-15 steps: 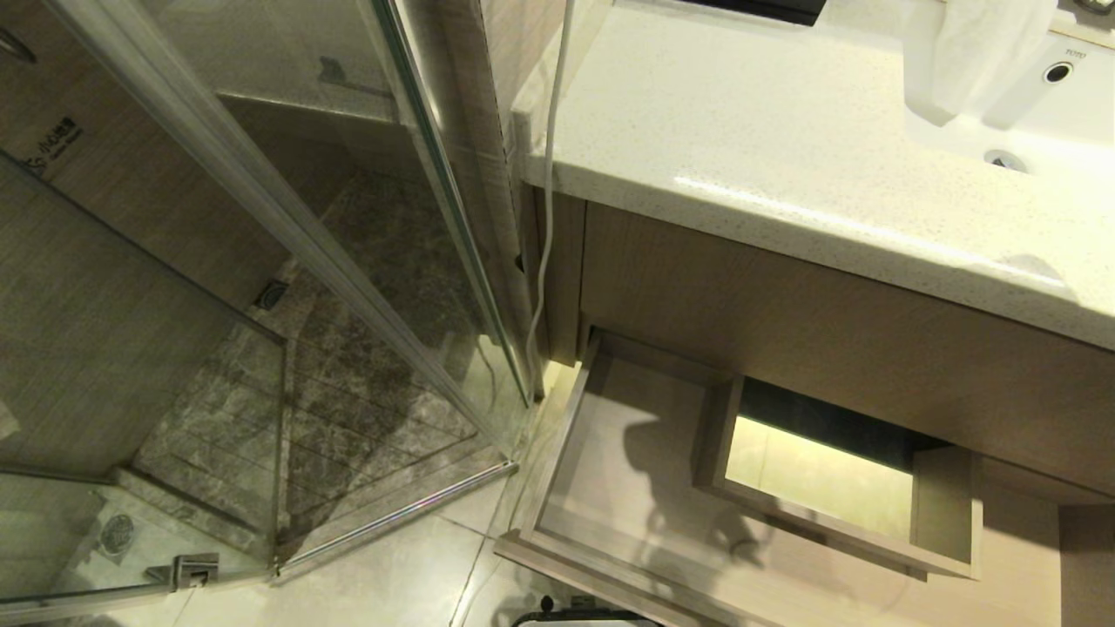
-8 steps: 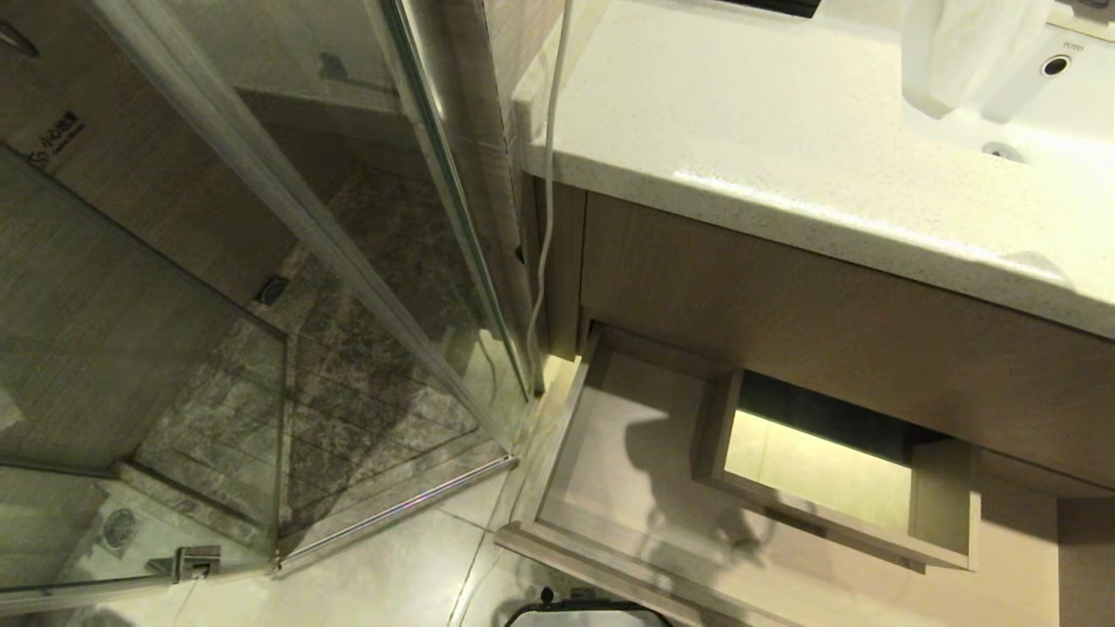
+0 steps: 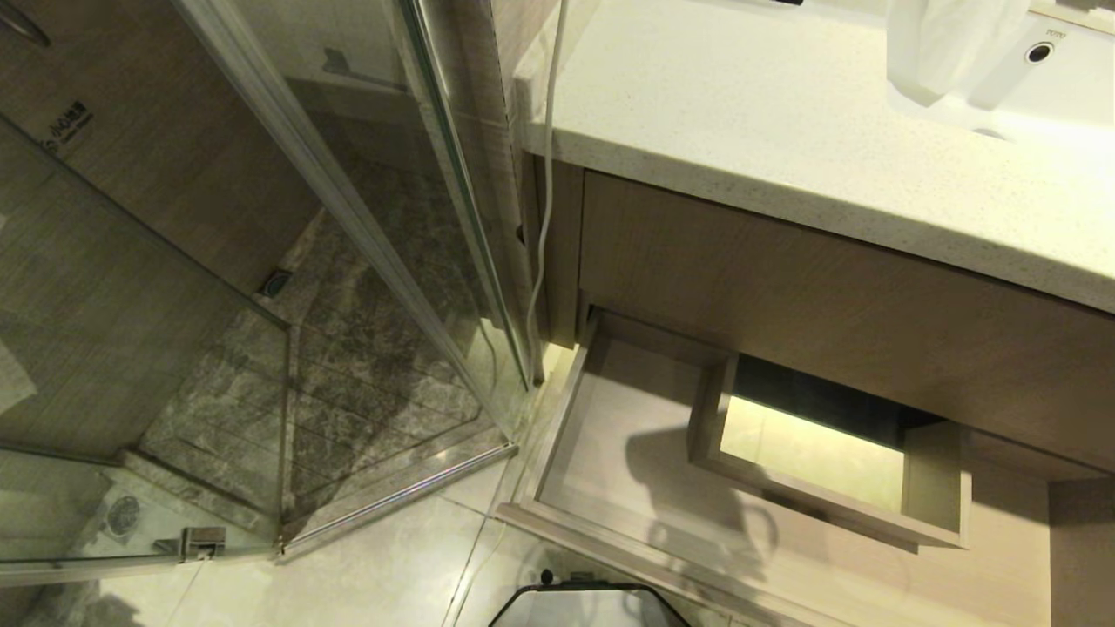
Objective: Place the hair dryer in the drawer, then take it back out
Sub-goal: Put it into the drawer
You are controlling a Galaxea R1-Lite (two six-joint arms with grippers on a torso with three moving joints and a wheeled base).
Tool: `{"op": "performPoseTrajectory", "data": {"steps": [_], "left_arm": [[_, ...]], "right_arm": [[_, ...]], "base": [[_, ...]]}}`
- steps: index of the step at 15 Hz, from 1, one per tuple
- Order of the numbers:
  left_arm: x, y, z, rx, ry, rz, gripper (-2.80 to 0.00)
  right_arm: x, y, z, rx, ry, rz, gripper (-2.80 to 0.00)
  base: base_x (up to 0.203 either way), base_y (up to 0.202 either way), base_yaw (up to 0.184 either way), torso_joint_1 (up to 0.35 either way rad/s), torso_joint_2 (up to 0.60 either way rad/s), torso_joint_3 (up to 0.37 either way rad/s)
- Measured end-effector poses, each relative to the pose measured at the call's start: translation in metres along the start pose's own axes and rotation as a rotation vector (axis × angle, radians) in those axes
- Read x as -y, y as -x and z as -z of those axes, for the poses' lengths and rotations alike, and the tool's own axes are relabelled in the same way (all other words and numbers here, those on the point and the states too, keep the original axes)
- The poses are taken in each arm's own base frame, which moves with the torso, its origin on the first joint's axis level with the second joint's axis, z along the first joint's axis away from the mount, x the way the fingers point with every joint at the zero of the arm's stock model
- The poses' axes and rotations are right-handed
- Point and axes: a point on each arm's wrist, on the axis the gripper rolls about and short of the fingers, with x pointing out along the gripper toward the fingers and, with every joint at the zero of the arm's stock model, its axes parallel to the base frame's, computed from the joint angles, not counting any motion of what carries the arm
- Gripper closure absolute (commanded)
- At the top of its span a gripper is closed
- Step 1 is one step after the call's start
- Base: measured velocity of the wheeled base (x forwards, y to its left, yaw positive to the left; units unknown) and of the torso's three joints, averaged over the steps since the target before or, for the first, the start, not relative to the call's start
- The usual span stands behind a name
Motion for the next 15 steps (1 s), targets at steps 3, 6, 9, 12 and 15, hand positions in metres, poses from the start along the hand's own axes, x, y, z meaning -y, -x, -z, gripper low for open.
{"op": "performPoseTrajectory", "data": {"steps": [3,6,9,12,15], "left_arm": [[0.0000,0.0000,0.0000,0.000,0.000,0.000,0.00],[0.0000,0.0000,0.0000,0.000,0.000,0.000,0.00],[0.0000,0.0000,0.0000,0.000,0.000,0.000,0.00],[0.0000,0.0000,0.0001,-0.001,0.000,0.000,0.00],[0.0000,0.0000,-0.0001,0.001,0.000,0.000,0.00]], "right_arm": [[-0.0002,-0.0003,0.0005,0.000,0.006,0.000,0.00],[-0.0011,0.0006,0.0023,0.000,0.006,-0.001,0.00],[-0.0020,0.0015,0.0044,0.003,0.005,0.001,0.00],[-0.0027,0.0025,0.0058,0.003,0.005,0.003,0.00],[-0.0033,0.0039,0.0068,0.006,0.005,0.004,0.00]], "base": [[0.000,0.000,0.000,0.000,0.00,0.000],[0.000,0.000,0.000,-0.124,0.22,0.111],[0.000,0.000,0.000,-0.221,0.42,0.191],[0.000,0.000,0.000,-0.289,0.55,0.248],[0.000,0.000,0.000,-0.306,0.55,0.248]]}}
